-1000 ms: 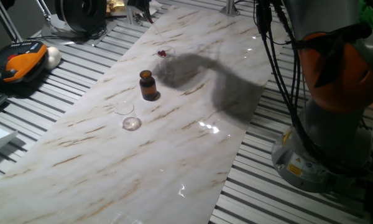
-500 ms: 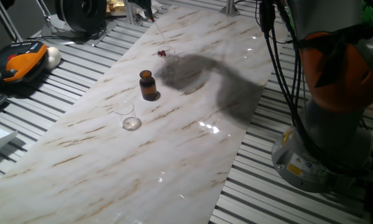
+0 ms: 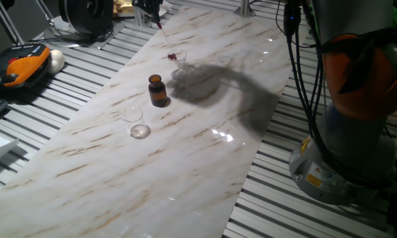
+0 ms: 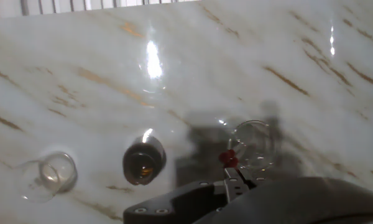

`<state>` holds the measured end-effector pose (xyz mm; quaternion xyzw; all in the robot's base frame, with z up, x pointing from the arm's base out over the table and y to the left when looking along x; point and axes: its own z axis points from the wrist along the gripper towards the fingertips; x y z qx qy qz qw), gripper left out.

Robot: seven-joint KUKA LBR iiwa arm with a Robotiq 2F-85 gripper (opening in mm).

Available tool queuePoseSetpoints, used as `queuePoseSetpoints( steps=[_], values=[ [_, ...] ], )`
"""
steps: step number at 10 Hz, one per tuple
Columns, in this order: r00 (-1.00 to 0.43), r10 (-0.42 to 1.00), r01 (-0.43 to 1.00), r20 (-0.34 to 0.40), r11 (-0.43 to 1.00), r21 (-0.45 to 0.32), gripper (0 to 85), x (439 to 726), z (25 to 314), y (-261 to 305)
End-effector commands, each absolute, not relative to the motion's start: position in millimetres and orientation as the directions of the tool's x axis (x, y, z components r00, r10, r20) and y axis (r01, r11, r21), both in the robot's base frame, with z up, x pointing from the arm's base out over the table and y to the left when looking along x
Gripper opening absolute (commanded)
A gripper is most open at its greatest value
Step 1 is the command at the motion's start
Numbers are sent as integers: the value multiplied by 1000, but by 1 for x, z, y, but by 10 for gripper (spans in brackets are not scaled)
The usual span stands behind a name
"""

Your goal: Transfer liquid using a dropper

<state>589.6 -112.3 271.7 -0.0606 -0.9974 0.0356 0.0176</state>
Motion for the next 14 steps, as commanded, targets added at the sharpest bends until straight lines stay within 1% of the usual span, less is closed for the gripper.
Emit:
queuePoseSetpoints(
  steps=[1, 5, 7, 8, 9, 10, 12, 14],
  values=[
    [-992, 121, 119, 29, 990, -75, 0, 589, 271, -113],
    [-996, 78, 75, 38, 994, -74, 0, 590, 271, -114],
    [-999, 41, 41, 8, 998, -54, 0, 590, 271, -114],
    [-1000, 25, 26, -5, 998, -66, 0, 590, 271, -114],
    [-1000, 14, 15, -12, 998, -60, 0, 590, 271, -114],
    [-1000, 8, 9, -21, 999, -43, 0, 590, 271, -114],
    [-999, -1, 1, -37, 999, -43, 0, 590, 271, -114],
    [-997, -13, -11, -72, 1000, -24, 0, 590, 271, -114]
  ],
)
